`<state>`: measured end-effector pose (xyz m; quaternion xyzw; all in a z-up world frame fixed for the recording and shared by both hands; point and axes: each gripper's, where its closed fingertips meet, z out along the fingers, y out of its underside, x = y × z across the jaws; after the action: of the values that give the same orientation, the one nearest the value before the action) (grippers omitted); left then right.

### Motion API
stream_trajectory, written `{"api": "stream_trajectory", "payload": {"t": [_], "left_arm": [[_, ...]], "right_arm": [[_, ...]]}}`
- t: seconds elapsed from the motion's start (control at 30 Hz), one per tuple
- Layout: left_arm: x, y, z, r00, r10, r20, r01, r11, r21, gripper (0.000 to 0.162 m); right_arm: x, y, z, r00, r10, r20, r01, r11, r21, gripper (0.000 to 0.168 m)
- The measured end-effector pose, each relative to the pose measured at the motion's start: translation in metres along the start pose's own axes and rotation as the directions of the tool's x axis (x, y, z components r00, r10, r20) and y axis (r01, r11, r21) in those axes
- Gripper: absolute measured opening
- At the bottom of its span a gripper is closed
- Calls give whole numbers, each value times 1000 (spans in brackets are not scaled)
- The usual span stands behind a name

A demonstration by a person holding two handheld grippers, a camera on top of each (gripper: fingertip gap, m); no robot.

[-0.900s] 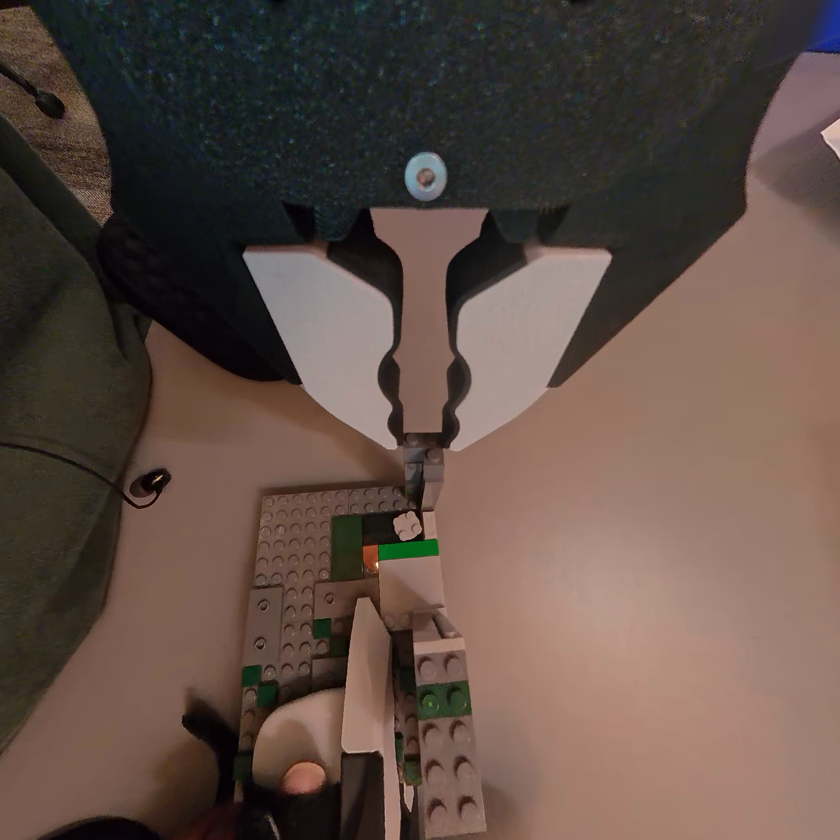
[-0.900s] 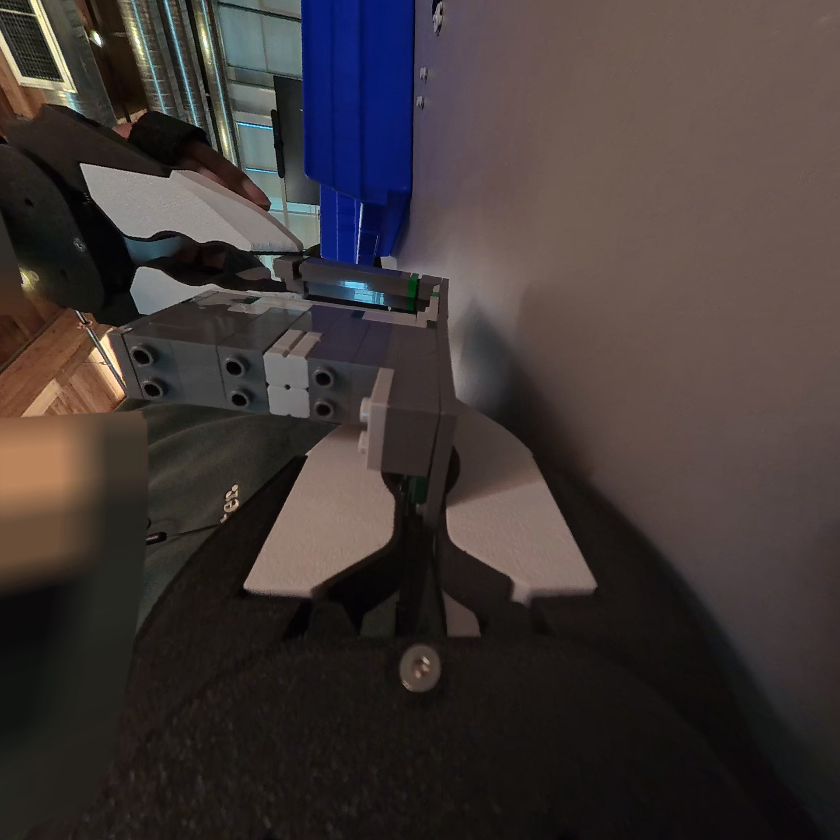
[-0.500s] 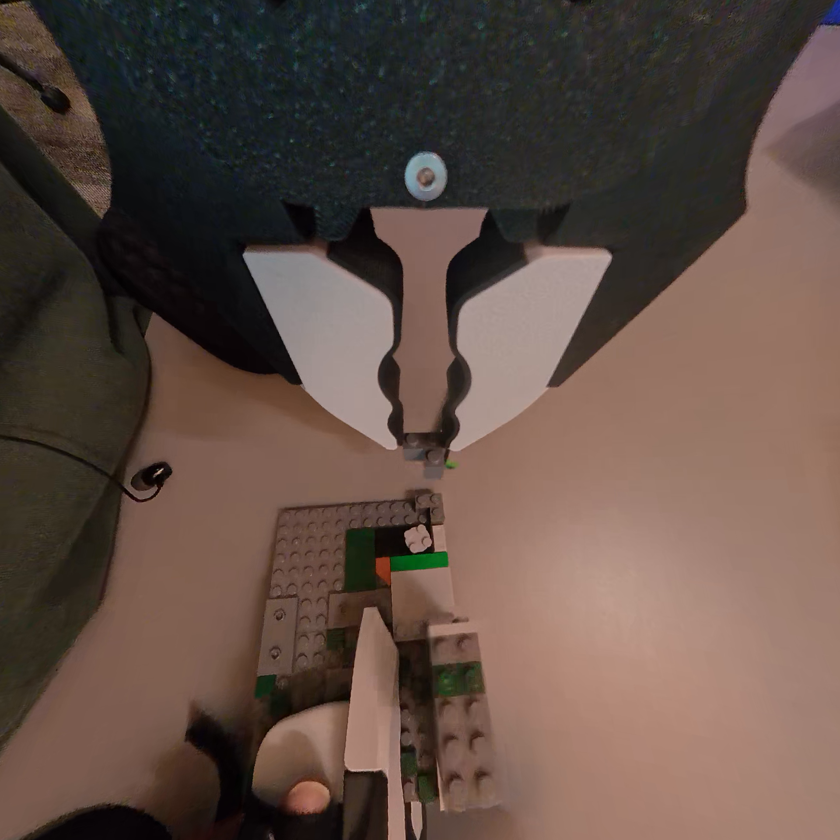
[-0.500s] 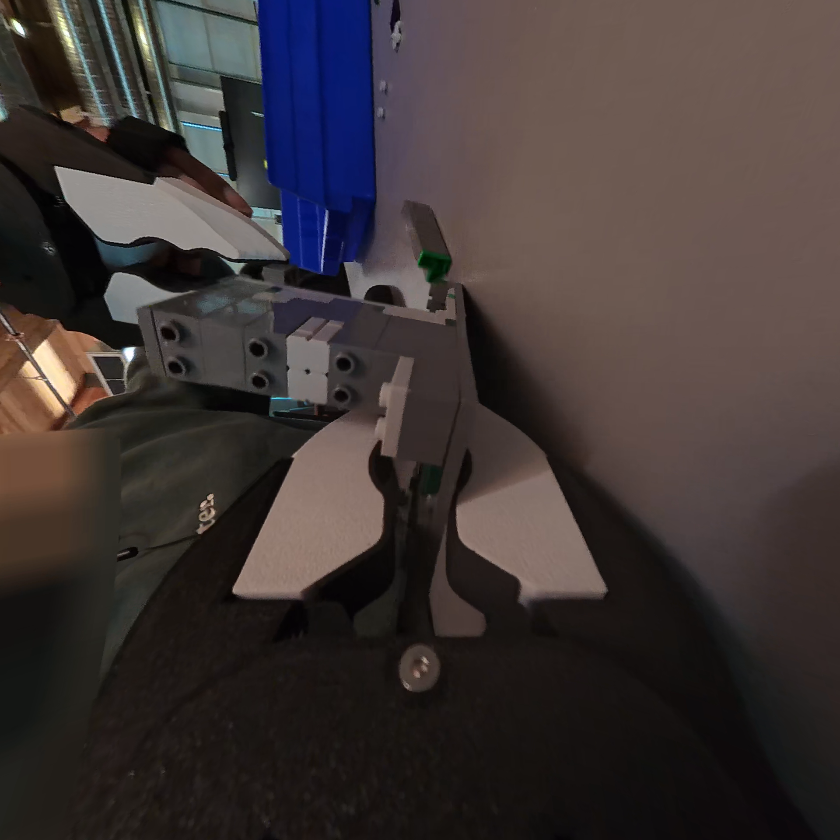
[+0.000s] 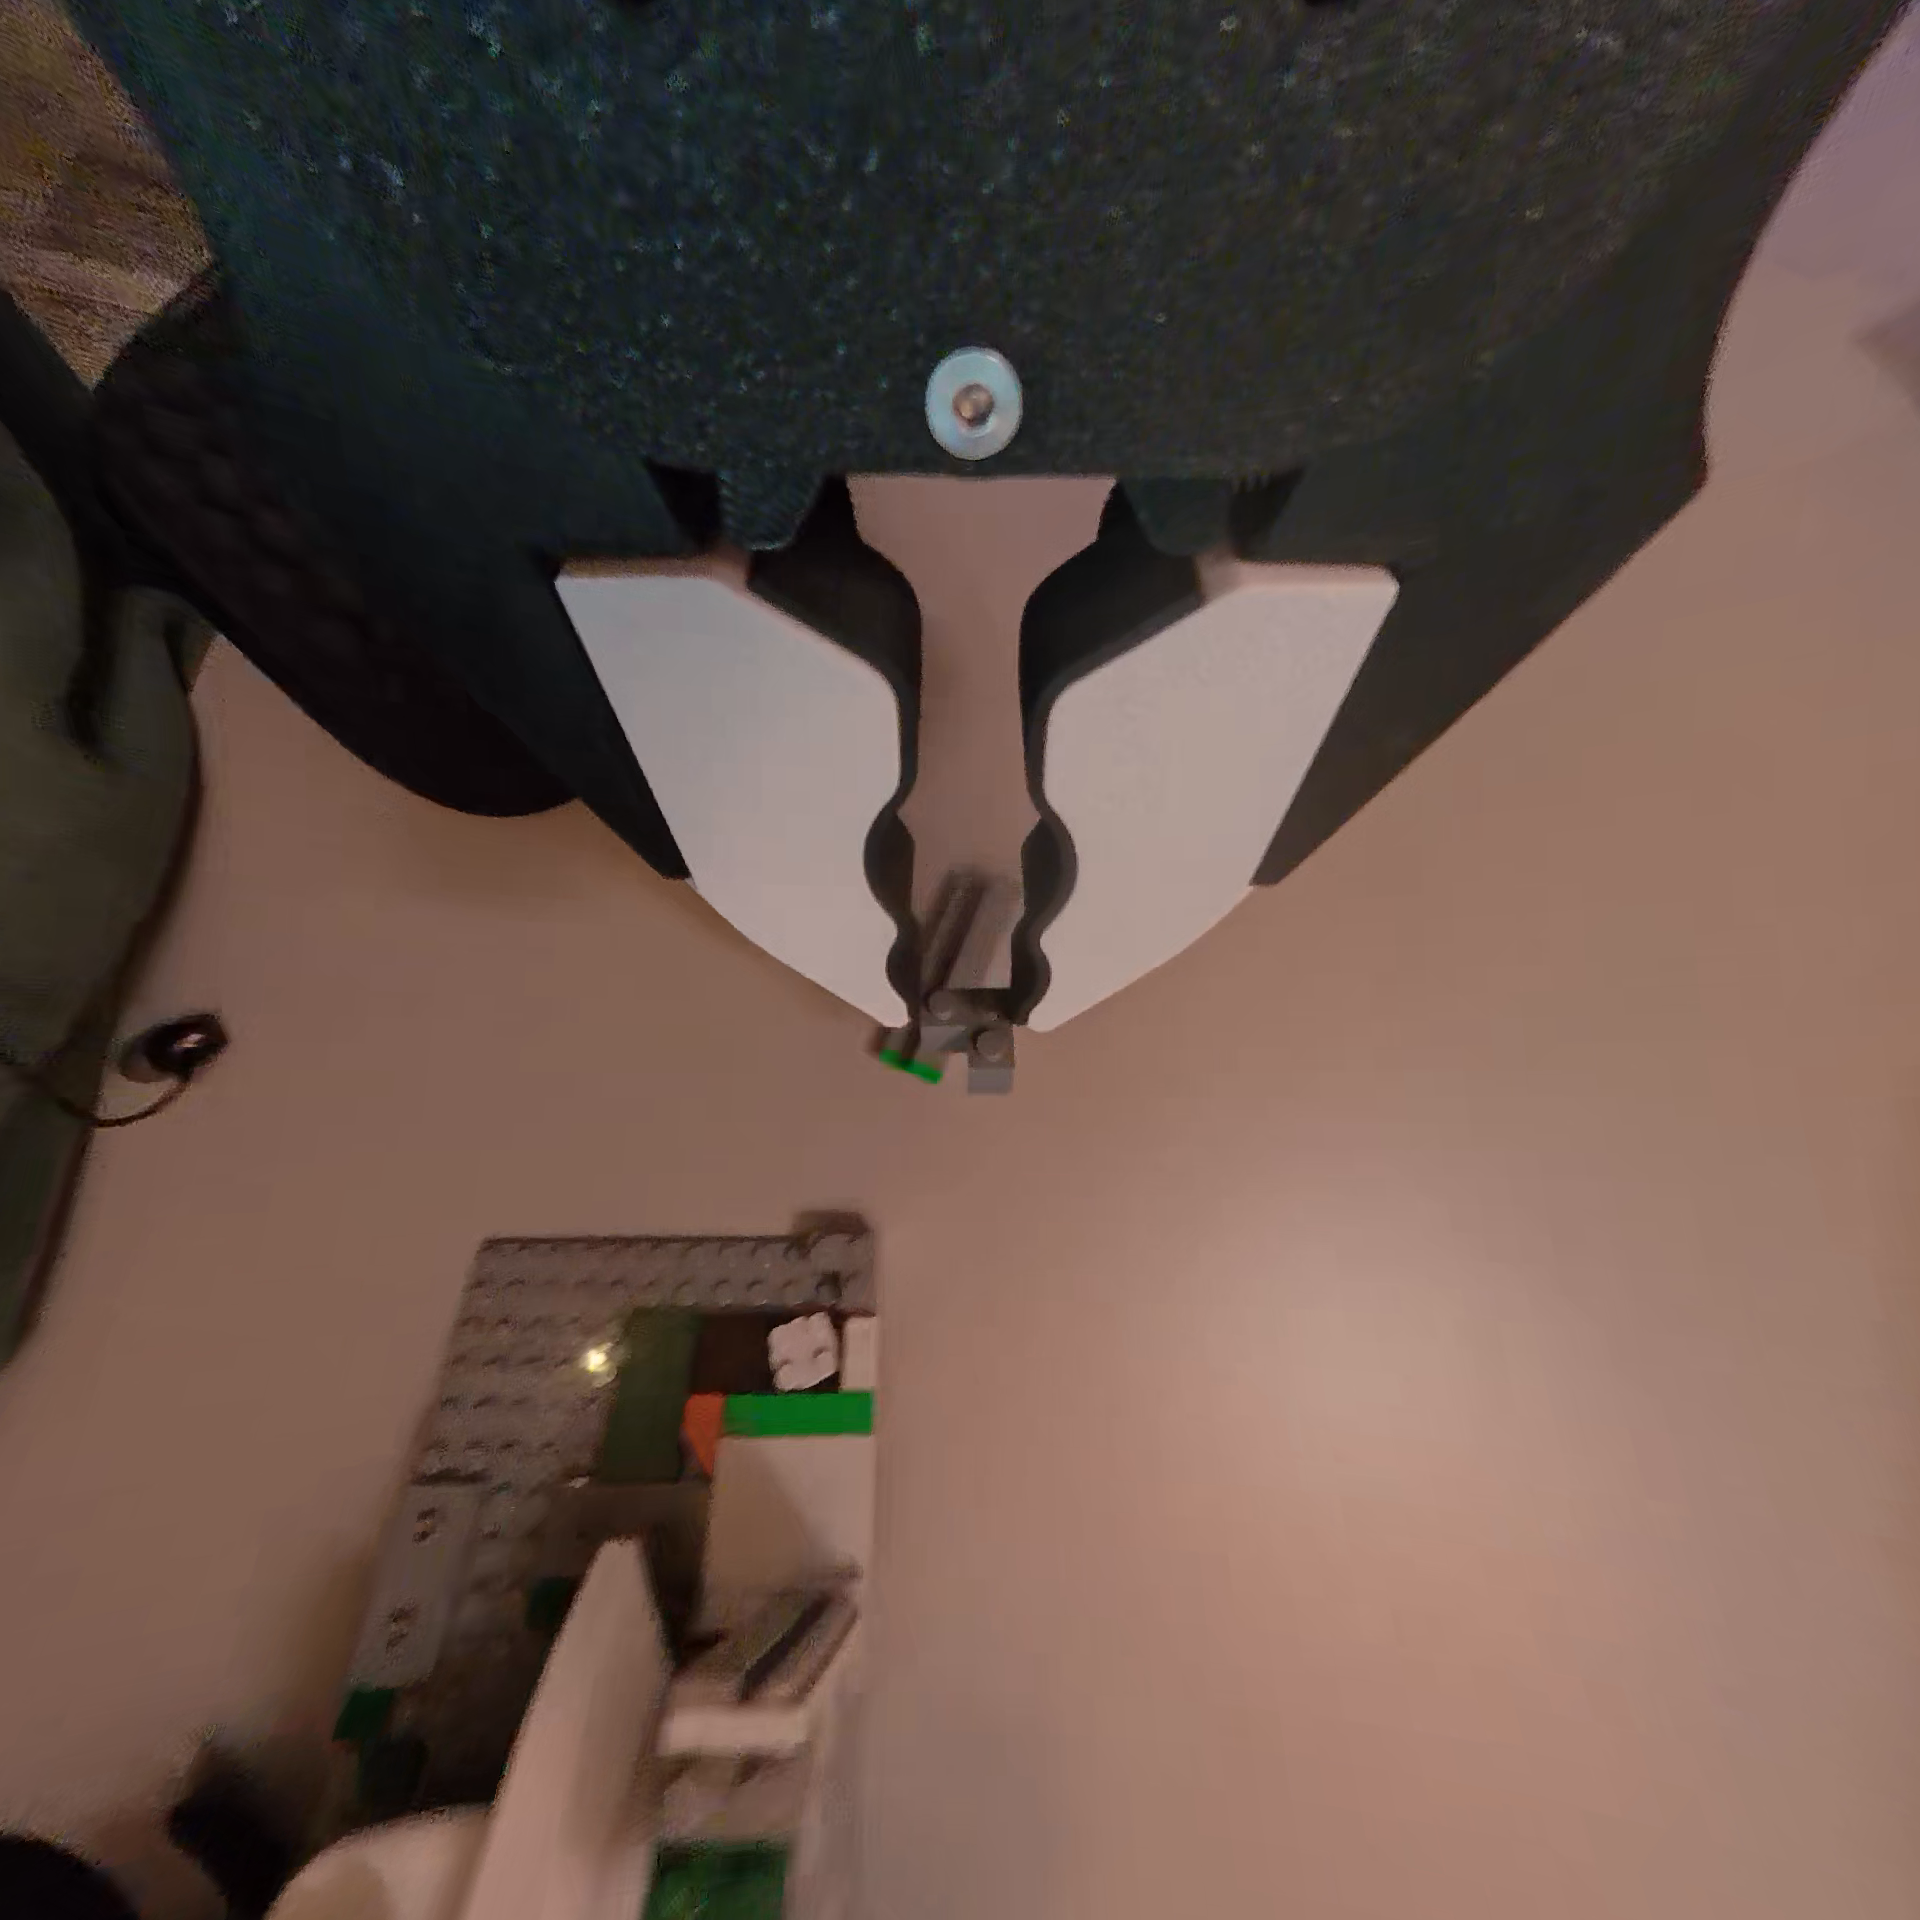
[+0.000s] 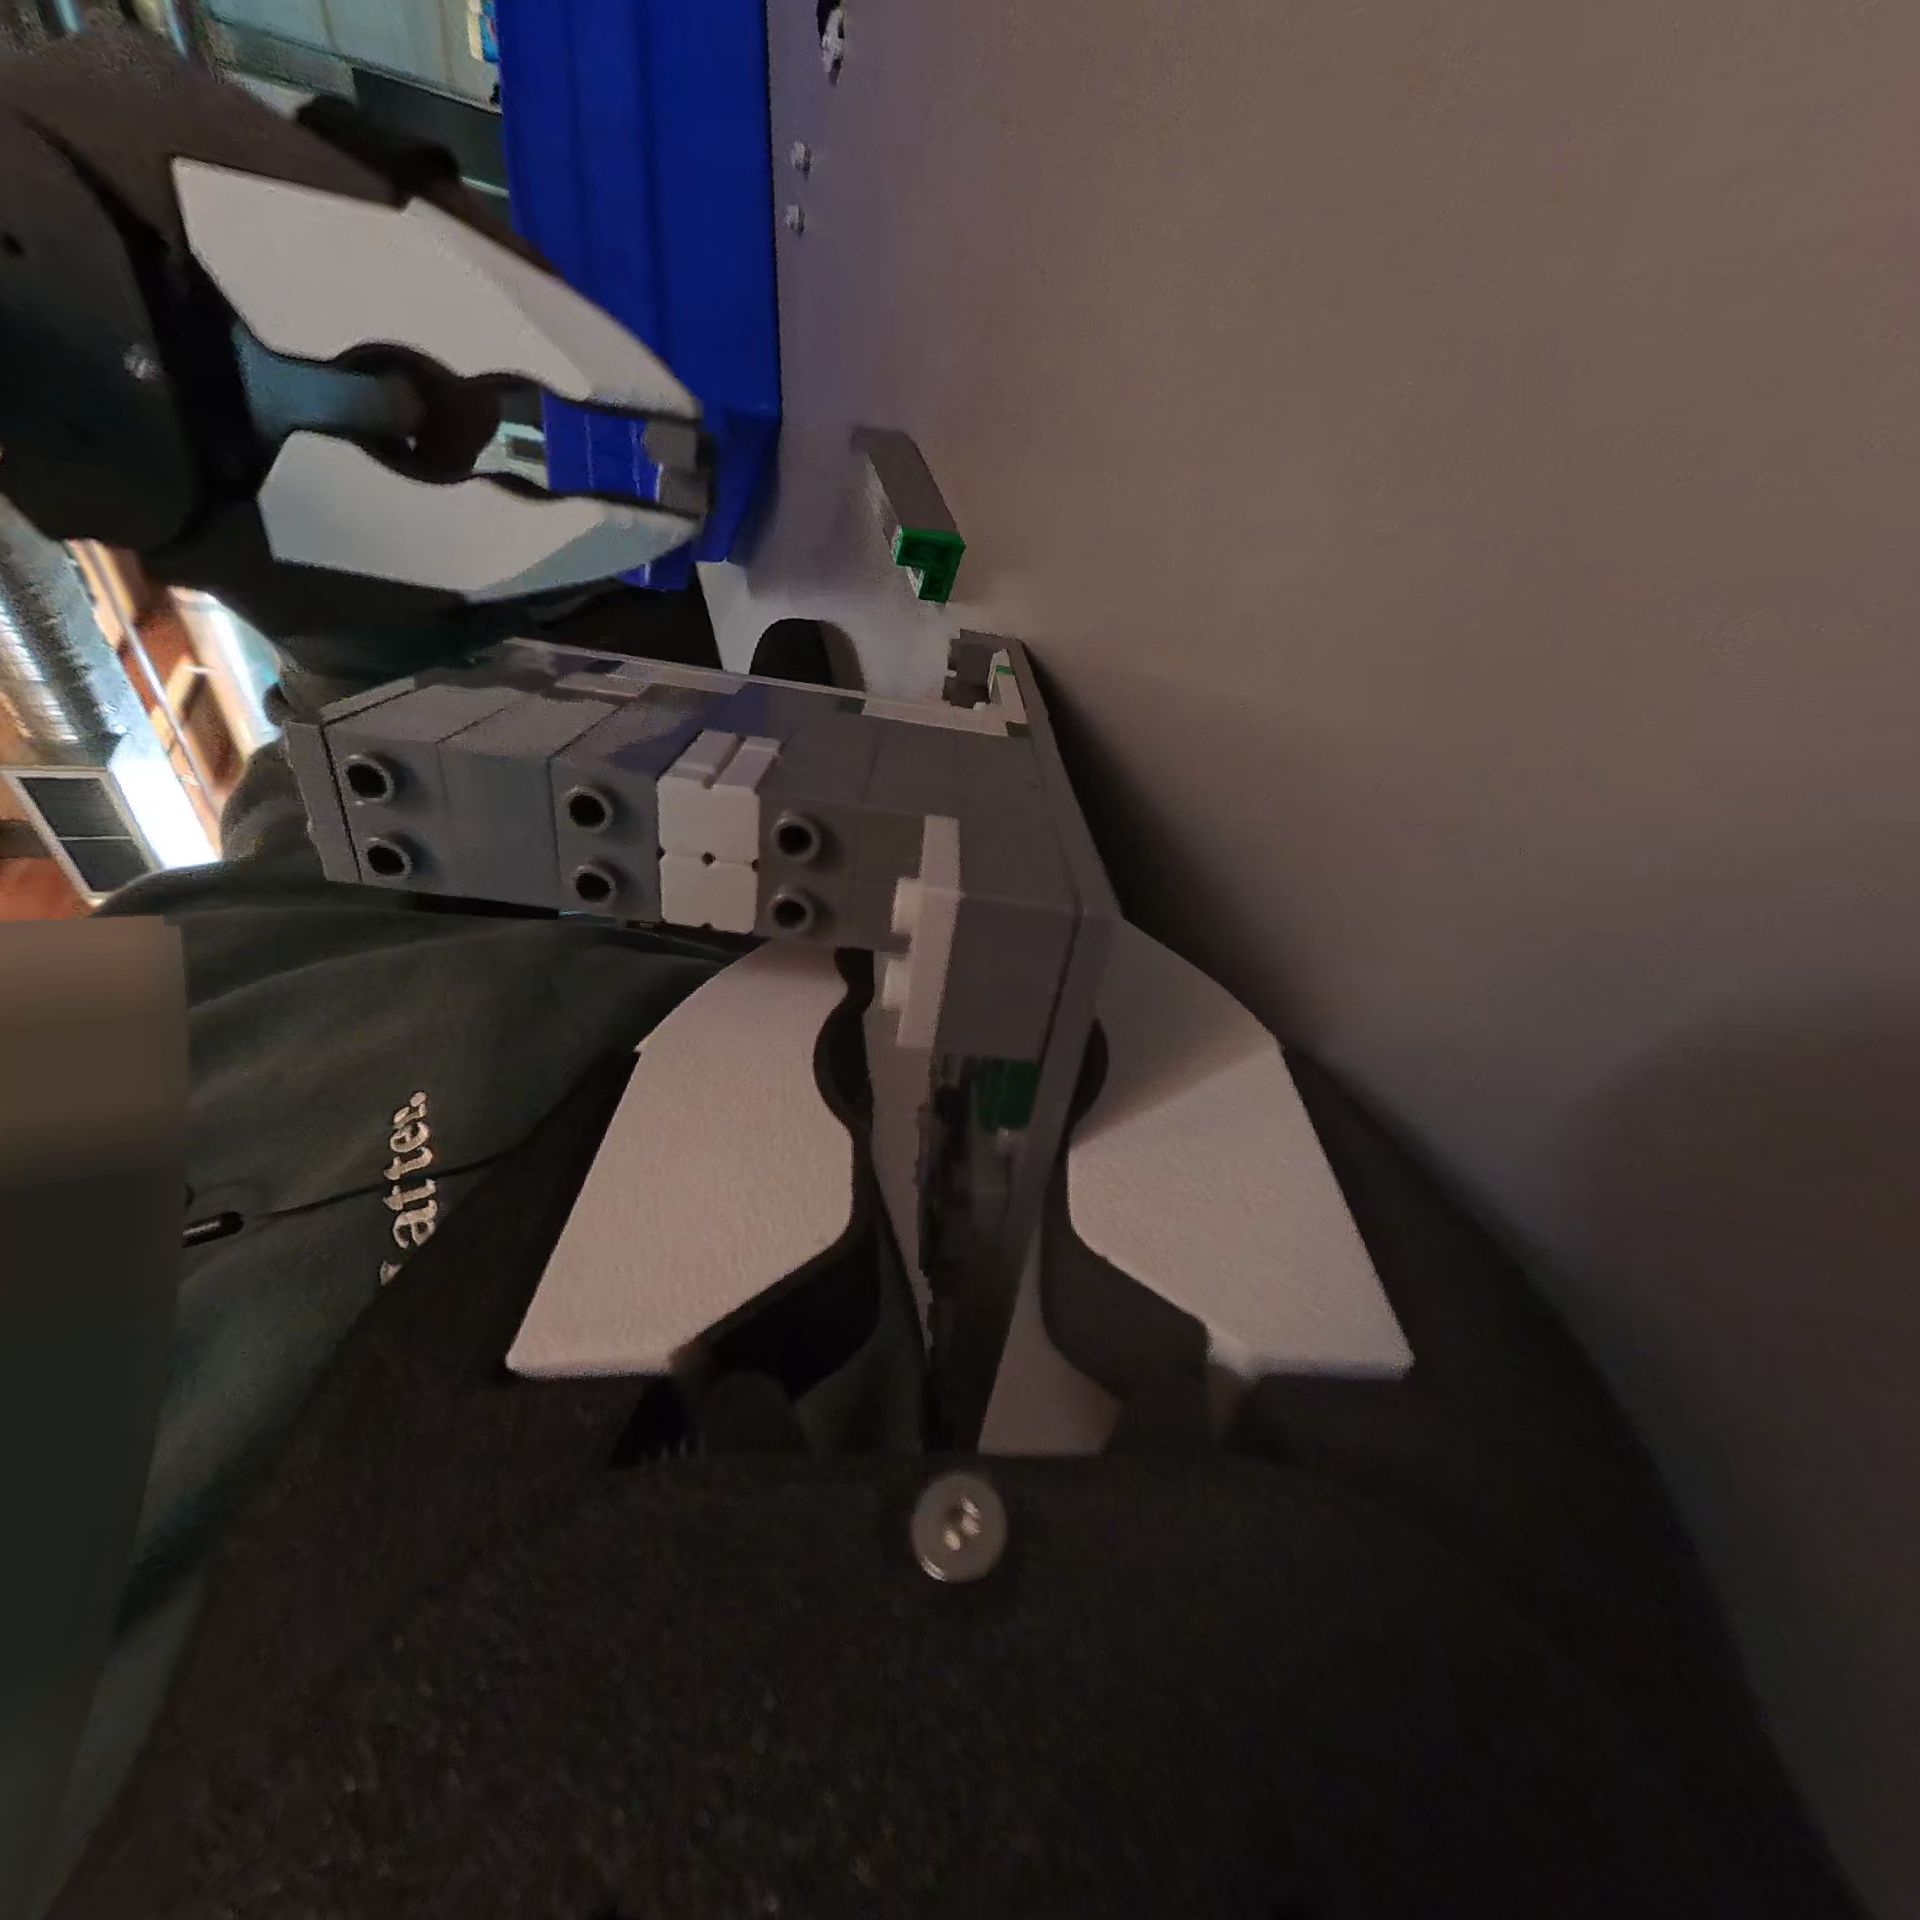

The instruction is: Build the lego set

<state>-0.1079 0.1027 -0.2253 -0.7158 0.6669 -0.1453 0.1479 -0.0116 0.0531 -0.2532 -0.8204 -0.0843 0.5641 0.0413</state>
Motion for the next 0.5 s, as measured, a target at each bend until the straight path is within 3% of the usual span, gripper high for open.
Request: {"api": "stream_trajectory", "payload": {"t": [0.03,0.23,0.5], "left_arm": [[-6,6,4,1000,-12,9,12,1000,-15,15],[-43,36,30,998,-64,15,65,995,-72,15],[-59,41,40,996,-84,-19,83,994,-70,18]], "right_arm": [[1,0,-1,1000,-10,-10,10,1000,-3,34],[7,-1,-11,996,-51,-70,50,998,-23,41],[14,-2,-23,986,-92,-136,86,995,-48,47]]}}
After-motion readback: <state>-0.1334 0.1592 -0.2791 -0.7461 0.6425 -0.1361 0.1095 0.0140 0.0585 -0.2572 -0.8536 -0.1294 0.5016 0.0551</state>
